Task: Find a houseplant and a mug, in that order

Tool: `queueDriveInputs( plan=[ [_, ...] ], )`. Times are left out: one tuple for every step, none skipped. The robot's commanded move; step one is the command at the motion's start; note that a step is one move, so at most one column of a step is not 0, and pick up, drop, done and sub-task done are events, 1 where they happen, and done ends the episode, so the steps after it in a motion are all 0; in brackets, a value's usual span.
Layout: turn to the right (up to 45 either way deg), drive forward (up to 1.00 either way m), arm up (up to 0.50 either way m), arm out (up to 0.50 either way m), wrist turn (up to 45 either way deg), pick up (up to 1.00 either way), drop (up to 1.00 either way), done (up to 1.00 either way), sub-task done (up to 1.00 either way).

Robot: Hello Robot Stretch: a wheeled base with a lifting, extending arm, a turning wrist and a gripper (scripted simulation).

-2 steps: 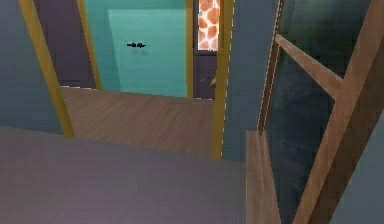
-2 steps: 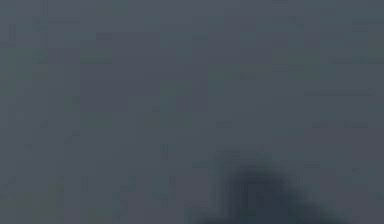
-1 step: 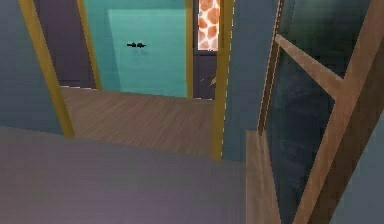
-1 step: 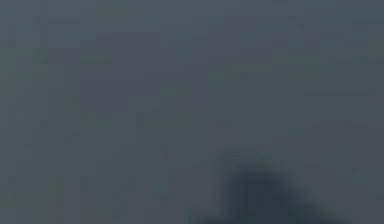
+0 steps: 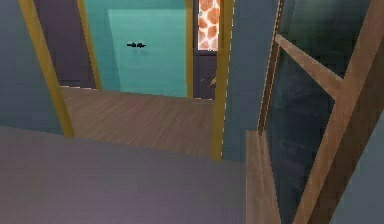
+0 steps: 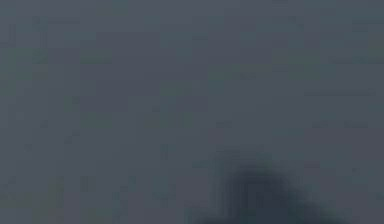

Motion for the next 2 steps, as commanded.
queueDriveInputs(
  plan=[
    [45.0, 0.00, 0.00, 0.00, 0.0, 0.00, 0.00, 0.00, 0.00],
    [-45.0, 0.00, 0.00, 0.00, 0.0, 0.00, 0.00, 0.00, 0.00]
  ],
)
